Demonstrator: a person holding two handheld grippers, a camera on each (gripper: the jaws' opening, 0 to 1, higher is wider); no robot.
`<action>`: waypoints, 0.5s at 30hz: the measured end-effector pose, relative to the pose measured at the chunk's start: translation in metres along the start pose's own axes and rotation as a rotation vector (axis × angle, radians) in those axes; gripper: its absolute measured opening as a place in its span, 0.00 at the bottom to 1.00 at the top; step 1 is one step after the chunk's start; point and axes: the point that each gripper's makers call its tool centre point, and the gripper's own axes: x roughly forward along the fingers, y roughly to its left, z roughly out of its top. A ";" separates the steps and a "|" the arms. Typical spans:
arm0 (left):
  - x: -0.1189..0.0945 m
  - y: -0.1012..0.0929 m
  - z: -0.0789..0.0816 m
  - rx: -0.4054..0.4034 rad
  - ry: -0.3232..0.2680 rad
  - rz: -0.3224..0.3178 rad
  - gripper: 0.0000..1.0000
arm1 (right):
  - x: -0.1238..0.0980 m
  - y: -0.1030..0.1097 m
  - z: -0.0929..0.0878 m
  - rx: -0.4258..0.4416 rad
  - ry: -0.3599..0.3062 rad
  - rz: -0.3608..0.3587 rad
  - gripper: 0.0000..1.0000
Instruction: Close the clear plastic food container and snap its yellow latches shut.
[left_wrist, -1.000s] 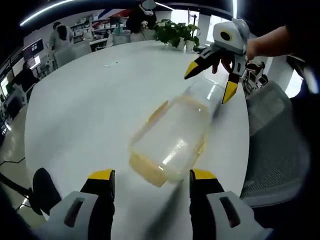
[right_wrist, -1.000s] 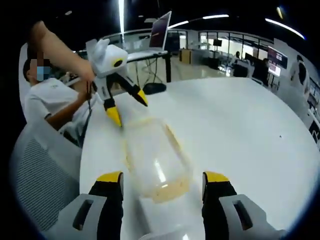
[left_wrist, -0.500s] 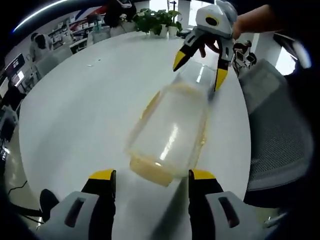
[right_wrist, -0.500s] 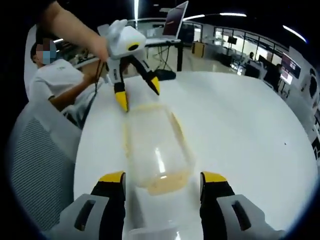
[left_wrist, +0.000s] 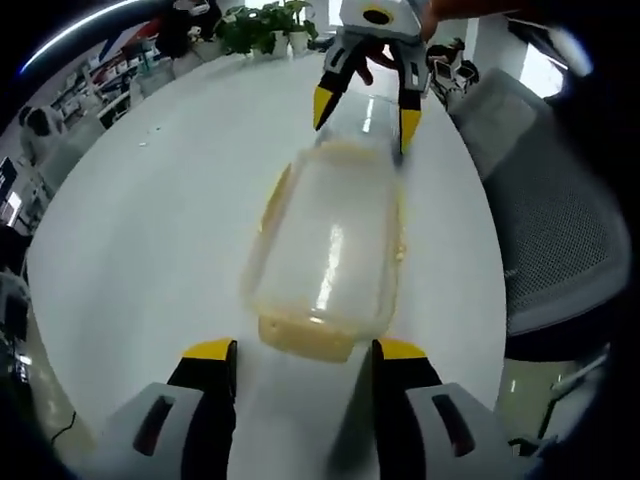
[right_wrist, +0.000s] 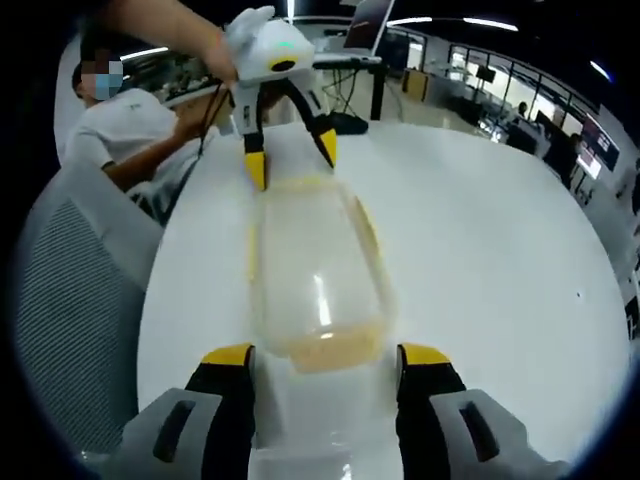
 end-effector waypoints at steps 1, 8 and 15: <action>0.000 0.000 -0.001 0.015 0.007 0.005 0.53 | 0.000 -0.001 -0.001 0.009 0.005 -0.001 0.52; 0.005 -0.006 -0.002 0.036 0.022 -0.046 0.51 | 0.006 0.001 0.000 -0.031 0.020 0.014 0.52; 0.007 -0.006 -0.002 0.047 0.028 -0.083 0.50 | 0.010 -0.001 0.000 -0.043 0.026 0.021 0.49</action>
